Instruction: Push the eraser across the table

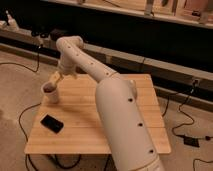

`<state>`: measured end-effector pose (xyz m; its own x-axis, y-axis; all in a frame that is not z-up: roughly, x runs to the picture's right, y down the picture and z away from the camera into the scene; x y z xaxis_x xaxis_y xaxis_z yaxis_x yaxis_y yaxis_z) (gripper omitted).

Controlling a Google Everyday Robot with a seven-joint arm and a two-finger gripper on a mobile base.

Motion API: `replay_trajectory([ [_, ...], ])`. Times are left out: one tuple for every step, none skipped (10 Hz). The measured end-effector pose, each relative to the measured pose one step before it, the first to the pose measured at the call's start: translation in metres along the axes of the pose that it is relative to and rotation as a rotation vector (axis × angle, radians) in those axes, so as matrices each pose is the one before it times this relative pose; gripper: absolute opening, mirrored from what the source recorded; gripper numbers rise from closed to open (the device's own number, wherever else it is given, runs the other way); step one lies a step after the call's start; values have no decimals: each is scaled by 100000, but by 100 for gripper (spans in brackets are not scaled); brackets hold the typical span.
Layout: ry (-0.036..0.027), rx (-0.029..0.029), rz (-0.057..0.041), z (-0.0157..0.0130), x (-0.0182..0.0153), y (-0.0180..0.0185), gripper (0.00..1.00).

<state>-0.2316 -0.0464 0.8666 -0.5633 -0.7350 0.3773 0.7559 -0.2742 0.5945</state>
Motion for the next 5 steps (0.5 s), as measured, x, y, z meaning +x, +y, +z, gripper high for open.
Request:
replay_trajectory([
  [-19,11,-24,23,5,-20,80],
  [-169,48,63,160,-49,37,80],
  [24,-6,26,-21,-3,19,80],
  [-18,7,-25,16,5,-20,80],
  [-6,-16,33,0,-12,29,80],
])
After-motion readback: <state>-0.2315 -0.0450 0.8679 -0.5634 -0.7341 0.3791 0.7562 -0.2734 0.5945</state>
